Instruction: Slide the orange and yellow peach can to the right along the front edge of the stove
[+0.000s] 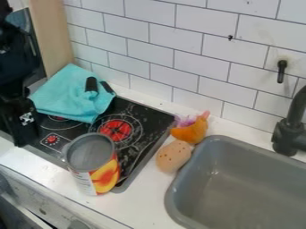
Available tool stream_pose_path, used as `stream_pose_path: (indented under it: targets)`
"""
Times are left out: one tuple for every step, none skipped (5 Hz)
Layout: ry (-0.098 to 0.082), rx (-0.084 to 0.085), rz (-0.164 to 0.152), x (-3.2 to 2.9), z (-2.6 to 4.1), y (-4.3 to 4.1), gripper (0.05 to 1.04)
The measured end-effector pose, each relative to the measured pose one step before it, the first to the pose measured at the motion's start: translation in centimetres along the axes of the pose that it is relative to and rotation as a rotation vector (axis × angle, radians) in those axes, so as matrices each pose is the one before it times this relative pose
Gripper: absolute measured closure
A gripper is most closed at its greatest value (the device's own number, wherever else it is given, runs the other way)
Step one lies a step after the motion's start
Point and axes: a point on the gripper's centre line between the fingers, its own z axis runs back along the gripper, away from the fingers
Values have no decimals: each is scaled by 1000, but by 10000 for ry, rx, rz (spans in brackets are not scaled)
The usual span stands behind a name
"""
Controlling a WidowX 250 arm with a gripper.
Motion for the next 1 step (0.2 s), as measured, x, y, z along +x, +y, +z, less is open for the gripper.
stream_pose_path:
  targets:
    - [221, -439, -423, 692, -60, -3516, 83]
